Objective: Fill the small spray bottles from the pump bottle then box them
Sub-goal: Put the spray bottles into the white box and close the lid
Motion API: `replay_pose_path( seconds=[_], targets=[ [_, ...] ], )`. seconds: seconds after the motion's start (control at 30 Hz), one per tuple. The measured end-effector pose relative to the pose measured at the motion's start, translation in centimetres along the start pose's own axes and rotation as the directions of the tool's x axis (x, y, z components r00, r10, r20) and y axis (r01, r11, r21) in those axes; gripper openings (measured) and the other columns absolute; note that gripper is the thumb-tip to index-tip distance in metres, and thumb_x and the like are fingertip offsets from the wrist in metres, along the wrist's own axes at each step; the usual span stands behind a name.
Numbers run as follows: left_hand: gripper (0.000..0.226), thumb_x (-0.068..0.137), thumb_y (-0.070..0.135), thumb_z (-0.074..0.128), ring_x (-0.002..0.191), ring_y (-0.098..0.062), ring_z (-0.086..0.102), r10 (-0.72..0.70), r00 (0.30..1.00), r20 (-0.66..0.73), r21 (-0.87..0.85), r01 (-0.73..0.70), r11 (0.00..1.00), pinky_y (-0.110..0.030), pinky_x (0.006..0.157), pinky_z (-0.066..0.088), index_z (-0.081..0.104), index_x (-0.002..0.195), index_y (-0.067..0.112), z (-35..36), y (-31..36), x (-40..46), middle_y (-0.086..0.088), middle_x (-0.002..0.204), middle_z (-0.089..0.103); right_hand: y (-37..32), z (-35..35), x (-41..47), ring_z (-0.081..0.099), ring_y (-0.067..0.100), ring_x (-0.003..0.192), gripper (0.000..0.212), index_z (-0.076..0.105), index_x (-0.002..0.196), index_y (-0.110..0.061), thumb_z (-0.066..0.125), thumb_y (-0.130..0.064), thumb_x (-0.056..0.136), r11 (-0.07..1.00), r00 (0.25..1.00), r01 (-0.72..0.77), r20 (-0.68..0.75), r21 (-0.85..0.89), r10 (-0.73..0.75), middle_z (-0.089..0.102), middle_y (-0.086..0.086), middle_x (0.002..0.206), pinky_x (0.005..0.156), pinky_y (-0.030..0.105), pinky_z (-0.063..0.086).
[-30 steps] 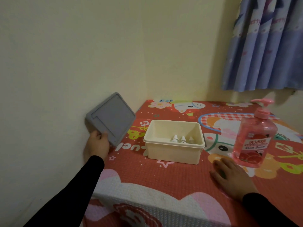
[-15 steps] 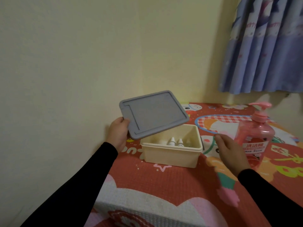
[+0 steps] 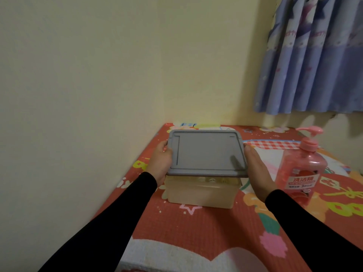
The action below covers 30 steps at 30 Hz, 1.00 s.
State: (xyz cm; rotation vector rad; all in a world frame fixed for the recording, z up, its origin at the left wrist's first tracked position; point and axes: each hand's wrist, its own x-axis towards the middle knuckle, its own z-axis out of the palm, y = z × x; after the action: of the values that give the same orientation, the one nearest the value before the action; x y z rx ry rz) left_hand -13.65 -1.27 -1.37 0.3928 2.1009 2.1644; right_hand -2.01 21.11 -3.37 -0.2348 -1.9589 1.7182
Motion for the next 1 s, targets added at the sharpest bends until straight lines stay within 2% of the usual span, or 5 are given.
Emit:
replay_pose_path(
  seconds=[0.17,0.53,0.63,0.83,1.0],
  targets=[
    [0.035,0.097,0.008,0.036,0.096,-0.022,0.068,0.043,0.999,-0.005,0.14,-0.041,0.989,-0.041,0.08,0.059,0.056,0.122,0.023,0.5,-0.1,0.5,-0.003,0.11,0.068,0.3,0.8,-0.6,0.059,0.016,0.114,0.044,0.054,0.128,-0.027,0.025,-0.047,0.103,0.998,1.0,-0.015,0.006,0.065,0.014,0.061,-0.004,0.123,0.09,0.032,0.05],
    [0.041,0.089,0.0,0.033,0.086,-0.019,0.063,-0.102,0.994,0.046,0.38,0.077,0.922,-0.027,0.062,0.051,0.06,0.117,0.013,-0.6,-1.8,1.4,-0.006,0.106,0.067,2.0,2.0,-1.0,0.045,0.009,0.133,0.076,0.049,0.135,-0.041,0.033,-0.086,0.076,0.987,0.985,-0.161,0.06,0.013,0.16,0.05,-0.014,0.142,0.116,0.042,0.029],
    [0.041,0.089,-0.001,0.033,0.091,-0.023,0.063,-0.136,0.99,0.032,0.379,0.113,0.918,-0.031,0.07,0.052,0.056,0.121,0.011,-0.7,-2.5,1.6,-0.006,0.109,0.065,1.9,2.3,-1.0,0.042,0.007,0.132,0.064,0.045,0.134,-0.045,0.029,-0.079,0.082,0.983,0.979,-0.184,0.086,0.002,0.183,0.046,-0.018,0.142,0.118,0.04,0.026],
    [0.045,0.095,0.002,0.034,0.101,-0.027,0.055,-0.143,0.989,0.034,0.433,0.115,0.894,-0.034,0.083,0.046,0.045,0.137,0.01,-0.4,-2.8,1.7,-0.004,0.115,0.053,2.4,2.2,-0.4,0.043,0.013,0.135,0.094,0.047,0.138,-0.04,0.032,-0.095,0.063,0.976,0.972,-0.215,0.091,-0.022,0.216,0.049,-0.013,0.143,0.118,0.044,0.027],
    [0.03,0.091,0.005,0.035,0.098,-0.03,0.06,-0.133,0.99,0.035,0.507,0.097,0.857,-0.038,0.083,0.051,0.054,0.11,0.017,-0.4,-3.2,2.2,-0.009,0.111,0.063,2.8,2.1,0.0,0.033,0.01,0.14,0.096,0.037,0.145,-0.037,0.029,-0.093,0.067,0.977,0.977,-0.19,0.083,-0.1,0.198,0.036,-0.016,0.151,0.12,0.044,0.02]
  ],
)
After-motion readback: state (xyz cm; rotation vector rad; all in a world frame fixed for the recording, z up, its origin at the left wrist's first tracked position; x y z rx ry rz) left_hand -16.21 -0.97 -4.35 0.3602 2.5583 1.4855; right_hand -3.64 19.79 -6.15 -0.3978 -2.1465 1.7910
